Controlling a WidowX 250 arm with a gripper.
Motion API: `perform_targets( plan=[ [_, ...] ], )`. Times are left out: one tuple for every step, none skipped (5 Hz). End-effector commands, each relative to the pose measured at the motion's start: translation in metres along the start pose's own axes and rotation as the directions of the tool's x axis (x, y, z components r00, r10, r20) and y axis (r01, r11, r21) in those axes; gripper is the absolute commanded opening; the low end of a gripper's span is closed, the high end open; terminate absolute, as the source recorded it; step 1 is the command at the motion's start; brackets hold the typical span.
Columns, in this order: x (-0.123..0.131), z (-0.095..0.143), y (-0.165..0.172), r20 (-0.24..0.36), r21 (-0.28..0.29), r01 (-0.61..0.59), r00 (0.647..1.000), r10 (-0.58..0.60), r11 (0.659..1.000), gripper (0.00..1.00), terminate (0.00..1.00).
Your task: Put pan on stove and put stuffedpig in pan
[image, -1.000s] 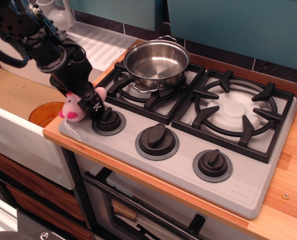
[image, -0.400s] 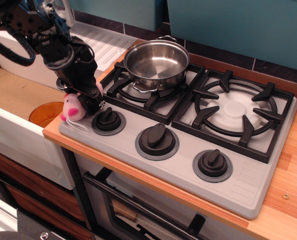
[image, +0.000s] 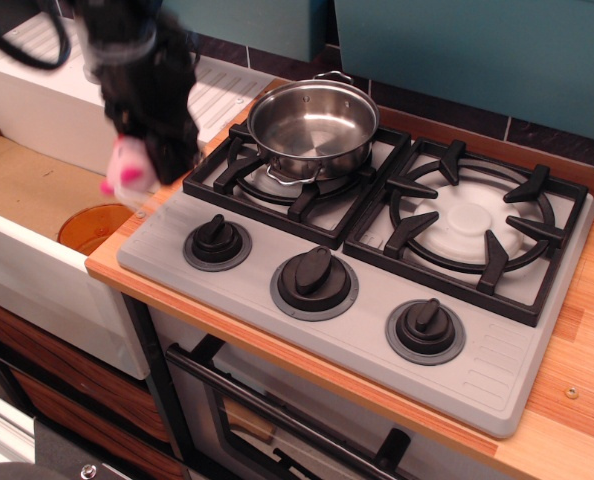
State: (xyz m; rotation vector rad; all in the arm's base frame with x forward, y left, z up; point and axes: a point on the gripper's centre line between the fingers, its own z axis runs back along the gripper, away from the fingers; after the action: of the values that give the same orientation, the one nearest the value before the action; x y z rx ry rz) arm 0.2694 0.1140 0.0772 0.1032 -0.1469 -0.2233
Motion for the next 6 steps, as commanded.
perform_targets(
  plan=[
    [0.059, 0.055, -0.003, -0.031, 0.044, -0.001, 1.0, 0.003, 0.999, 0.0, 0.0],
    [0.084, 0.057, -0.011, -0.044, 0.029, -0.001, 0.999, 0.002, 1.0, 0.0, 0.0],
    [0.102, 0.054, -0.019, -0.051, 0.017, -0.005, 0.999, 0.006, 1.0, 0.0, 0.0],
    [0.111, 0.047, -0.027, -0.034, 0.007, -0.016, 0.999, 0.016, 1.0, 0.0, 0.0],
    [0.115, 0.041, -0.03, -0.002, 0.009, 0.007, 1.0, -0.007, 1.0, 1.0, 0.0],
    [0.119, 0.035, -0.03, 0.025, 0.005, 0.004, 1.0, -0.004, 1.0, 1.0, 0.0]
  ],
)
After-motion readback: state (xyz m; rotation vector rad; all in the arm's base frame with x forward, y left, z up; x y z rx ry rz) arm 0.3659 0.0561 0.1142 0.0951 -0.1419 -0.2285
